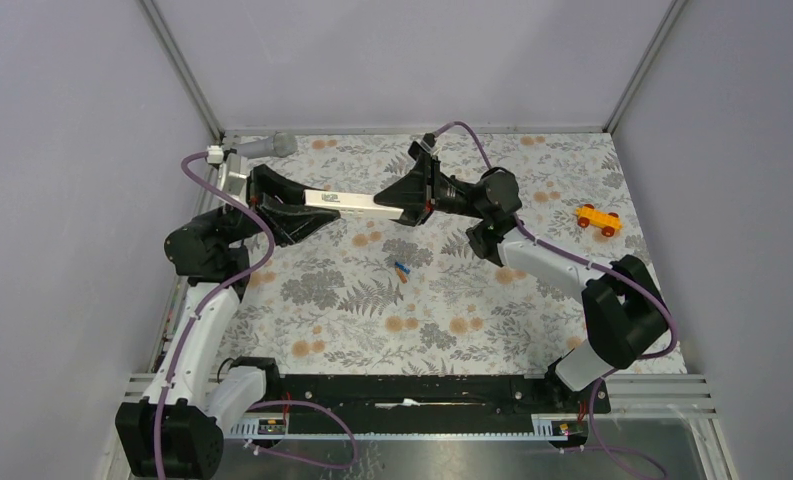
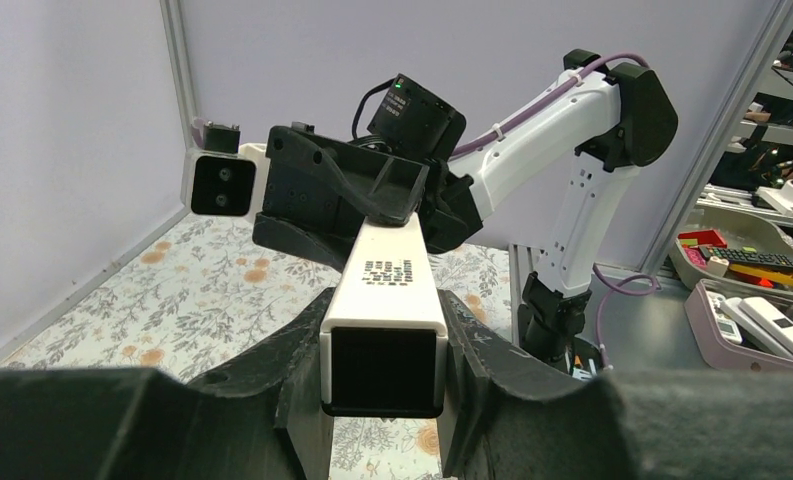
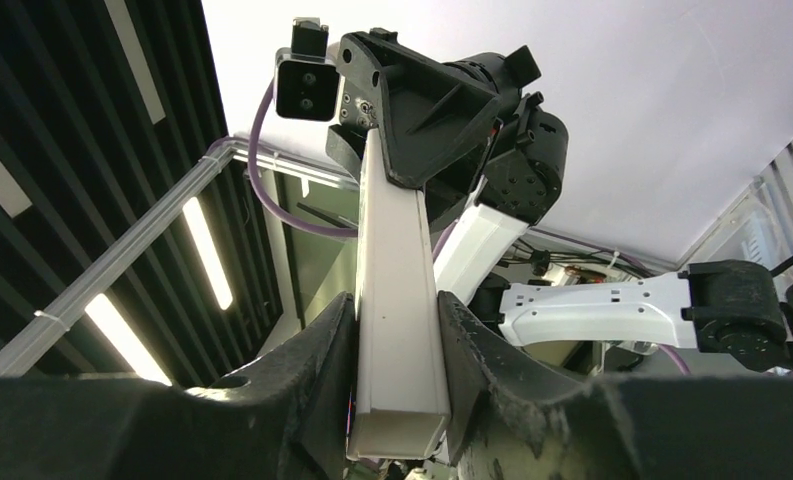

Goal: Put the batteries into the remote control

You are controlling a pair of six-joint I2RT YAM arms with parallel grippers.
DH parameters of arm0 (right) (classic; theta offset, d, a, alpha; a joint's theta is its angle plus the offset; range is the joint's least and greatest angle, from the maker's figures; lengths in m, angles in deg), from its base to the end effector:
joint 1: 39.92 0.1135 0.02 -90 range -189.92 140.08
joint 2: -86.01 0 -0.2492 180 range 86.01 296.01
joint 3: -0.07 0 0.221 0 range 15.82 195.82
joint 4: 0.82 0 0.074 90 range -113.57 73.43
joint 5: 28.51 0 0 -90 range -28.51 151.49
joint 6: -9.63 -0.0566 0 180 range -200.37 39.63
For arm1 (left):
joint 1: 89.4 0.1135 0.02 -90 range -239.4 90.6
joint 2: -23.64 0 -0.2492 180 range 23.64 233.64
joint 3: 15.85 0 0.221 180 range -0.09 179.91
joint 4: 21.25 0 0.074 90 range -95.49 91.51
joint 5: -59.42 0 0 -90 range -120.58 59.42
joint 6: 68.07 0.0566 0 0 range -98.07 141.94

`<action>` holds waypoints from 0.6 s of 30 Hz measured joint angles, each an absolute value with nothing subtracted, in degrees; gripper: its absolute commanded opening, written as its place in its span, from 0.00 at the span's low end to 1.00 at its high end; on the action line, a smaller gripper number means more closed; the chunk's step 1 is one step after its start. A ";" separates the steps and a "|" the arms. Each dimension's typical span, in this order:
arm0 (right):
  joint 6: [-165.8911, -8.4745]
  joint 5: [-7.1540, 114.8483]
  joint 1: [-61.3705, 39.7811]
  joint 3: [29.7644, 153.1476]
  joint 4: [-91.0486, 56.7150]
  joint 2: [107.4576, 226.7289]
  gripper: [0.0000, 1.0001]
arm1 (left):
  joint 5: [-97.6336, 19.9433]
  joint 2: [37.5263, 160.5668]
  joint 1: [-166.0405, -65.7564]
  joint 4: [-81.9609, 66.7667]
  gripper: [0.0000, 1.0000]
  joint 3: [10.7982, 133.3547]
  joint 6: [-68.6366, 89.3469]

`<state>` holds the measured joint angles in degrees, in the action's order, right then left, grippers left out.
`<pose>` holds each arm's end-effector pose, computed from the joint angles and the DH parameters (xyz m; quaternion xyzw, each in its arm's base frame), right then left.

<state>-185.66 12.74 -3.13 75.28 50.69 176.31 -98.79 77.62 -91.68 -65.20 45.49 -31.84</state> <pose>0.2342 0.2283 0.3713 -0.0735 0.5467 0.8294 0.0883 0.1498 -0.0586 0.4175 0.3574 0.4769 -0.5310 0.6024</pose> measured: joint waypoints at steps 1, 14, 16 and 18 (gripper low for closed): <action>-185.05 12.67 -3.17 75.28 50.19 176.27 0.45 | -98.92 77.75 -91.68 -65.24 0.00 45.49 -31.95; -166.43 11.01 -6.54 75.96 27.74 171.62 0.50 | -98.22 77.75 -89.76 -63.95 0.00 45.47 -31.01; -164.64 11.03 -6.58 76.55 25.43 171.24 0.45 | -98.22 77.75 -89.76 -63.43 0.00 45.47 -30.49; -163.33 11.21 -6.60 77.12 23.98 171.13 0.40 | -98.26 77.70 -89.76 -62.27 0.00 45.47 -29.64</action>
<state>-163.33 11.21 -6.60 77.12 23.98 171.13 -98.26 77.70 -89.76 -62.27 45.47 -29.64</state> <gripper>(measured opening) 0.474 0.352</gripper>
